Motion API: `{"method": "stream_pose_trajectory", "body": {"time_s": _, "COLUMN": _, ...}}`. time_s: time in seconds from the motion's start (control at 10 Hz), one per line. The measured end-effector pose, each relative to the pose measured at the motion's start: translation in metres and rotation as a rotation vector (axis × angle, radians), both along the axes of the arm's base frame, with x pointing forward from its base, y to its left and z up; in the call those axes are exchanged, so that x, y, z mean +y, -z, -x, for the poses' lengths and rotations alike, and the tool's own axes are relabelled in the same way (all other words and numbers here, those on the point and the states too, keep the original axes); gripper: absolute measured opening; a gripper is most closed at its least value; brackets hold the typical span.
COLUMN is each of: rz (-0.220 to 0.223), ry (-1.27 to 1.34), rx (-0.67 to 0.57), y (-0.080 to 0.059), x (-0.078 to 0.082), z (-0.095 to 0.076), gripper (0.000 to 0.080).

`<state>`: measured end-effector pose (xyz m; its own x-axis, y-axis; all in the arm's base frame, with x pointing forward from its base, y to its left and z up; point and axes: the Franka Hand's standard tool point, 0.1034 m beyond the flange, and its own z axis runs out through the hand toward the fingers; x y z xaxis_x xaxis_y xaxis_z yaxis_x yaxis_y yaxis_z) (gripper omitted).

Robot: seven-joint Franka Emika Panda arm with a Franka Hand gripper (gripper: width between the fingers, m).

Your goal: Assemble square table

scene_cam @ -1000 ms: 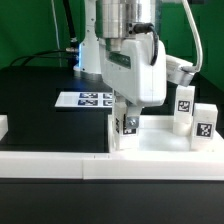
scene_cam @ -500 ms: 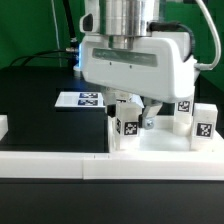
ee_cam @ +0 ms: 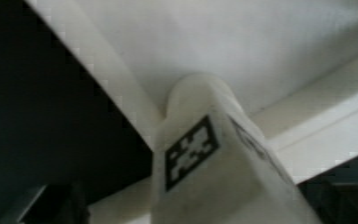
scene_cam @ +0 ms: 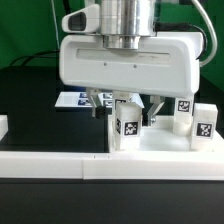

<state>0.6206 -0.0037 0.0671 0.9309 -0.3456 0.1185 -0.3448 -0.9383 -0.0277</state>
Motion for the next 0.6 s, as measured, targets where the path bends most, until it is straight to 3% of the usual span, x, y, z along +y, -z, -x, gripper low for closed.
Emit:
{"method": "stream_pose_trajectory", "body": {"time_s": 0.3, "rz": 0.058, "ry": -0.307, "rx": -0.023, "y": -0.0033, "x": 0.0058, "z": -0.0041, "gripper": 0.0649}}
{"method": "stream_pose_trajectory", "body": {"time_s": 0.5, "rz": 0.054, "ry": -0.275, "rx": -0.024, "y": -0.0031, "x": 0.0054, "z": -0.0040, "gripper": 0.0649}}
{"method": "stream_pose_trajectory", "body": {"time_s": 0.6, "rz": 0.047, "ry": -0.234, "rx": -0.025, "y": -0.0029, "x": 0.0053, "z": -0.0039, "gripper": 0.0521}}
